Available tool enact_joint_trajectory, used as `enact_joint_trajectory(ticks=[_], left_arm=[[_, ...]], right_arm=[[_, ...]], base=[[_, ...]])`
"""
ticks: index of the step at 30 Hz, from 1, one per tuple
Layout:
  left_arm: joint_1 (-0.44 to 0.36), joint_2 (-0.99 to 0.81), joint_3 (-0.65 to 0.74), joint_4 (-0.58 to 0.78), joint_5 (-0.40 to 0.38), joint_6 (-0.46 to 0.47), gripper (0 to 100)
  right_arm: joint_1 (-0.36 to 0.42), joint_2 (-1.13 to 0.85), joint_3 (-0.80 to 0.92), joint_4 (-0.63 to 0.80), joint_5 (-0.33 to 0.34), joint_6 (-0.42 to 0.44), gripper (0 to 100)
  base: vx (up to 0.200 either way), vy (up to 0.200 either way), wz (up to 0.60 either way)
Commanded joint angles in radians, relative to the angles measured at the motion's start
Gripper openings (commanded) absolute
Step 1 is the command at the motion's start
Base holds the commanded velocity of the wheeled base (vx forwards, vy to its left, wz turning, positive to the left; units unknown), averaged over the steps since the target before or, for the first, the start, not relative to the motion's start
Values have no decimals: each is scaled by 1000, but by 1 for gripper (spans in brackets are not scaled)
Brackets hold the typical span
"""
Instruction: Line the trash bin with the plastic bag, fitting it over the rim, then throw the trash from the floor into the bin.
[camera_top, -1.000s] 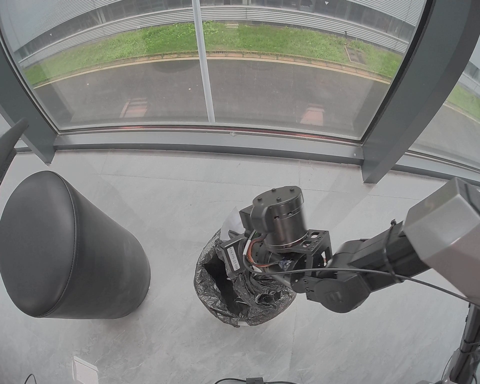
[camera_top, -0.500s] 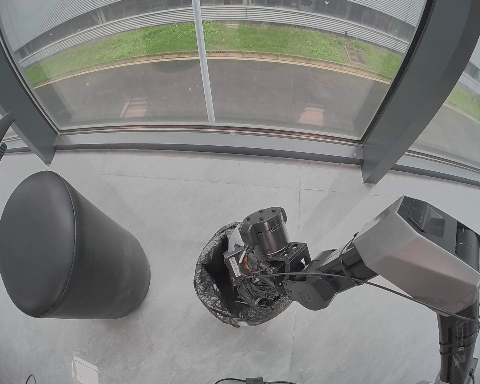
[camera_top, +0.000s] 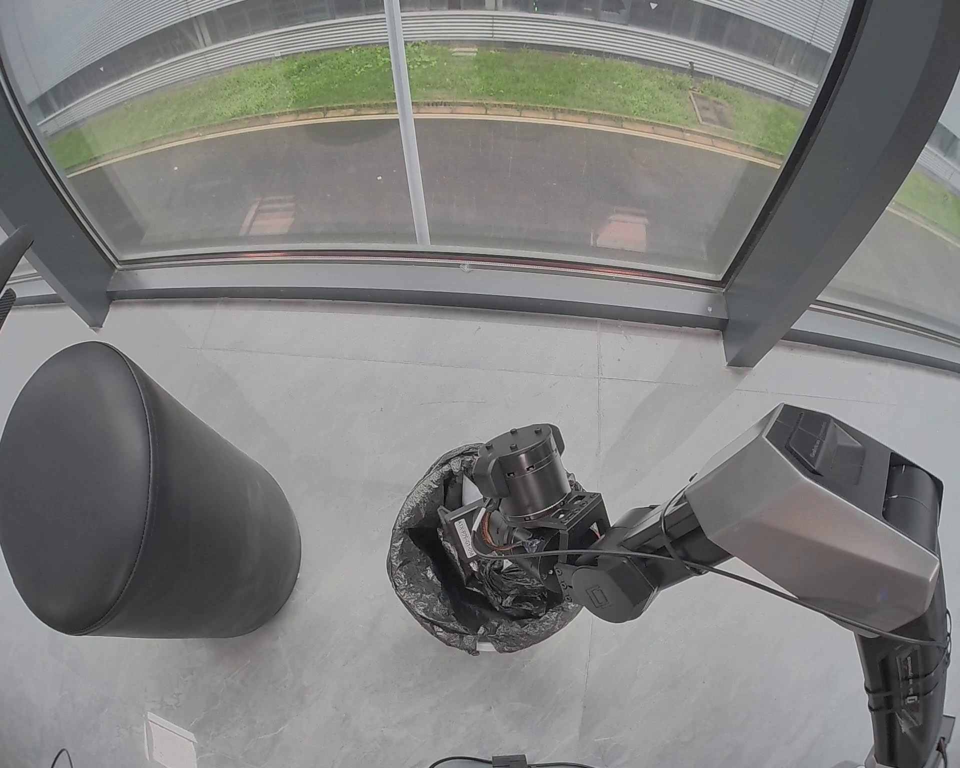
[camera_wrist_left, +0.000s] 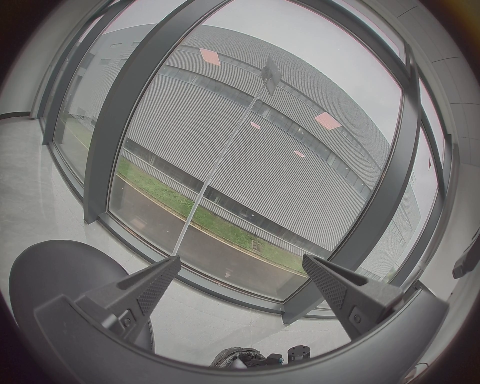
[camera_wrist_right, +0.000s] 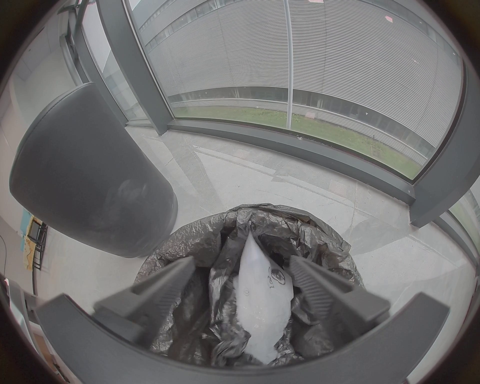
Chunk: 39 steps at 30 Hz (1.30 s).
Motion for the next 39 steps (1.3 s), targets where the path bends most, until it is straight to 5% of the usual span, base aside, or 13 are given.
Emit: enact_joint_trajectory(ticks=[1,23,39], left_arm=[[0,3,0,-1,0,0,100],[-3,5,5,-1,0,0,100],[-6,16,13,-2,0,0,100]], right_arm=[[1,-2,-4,0,0,3,100],[11,113,-39,92,29,74,100],[-27,276,-261,202,63,77,100]], base=[[0,0,0],[0,0,0],[0,0,0]])
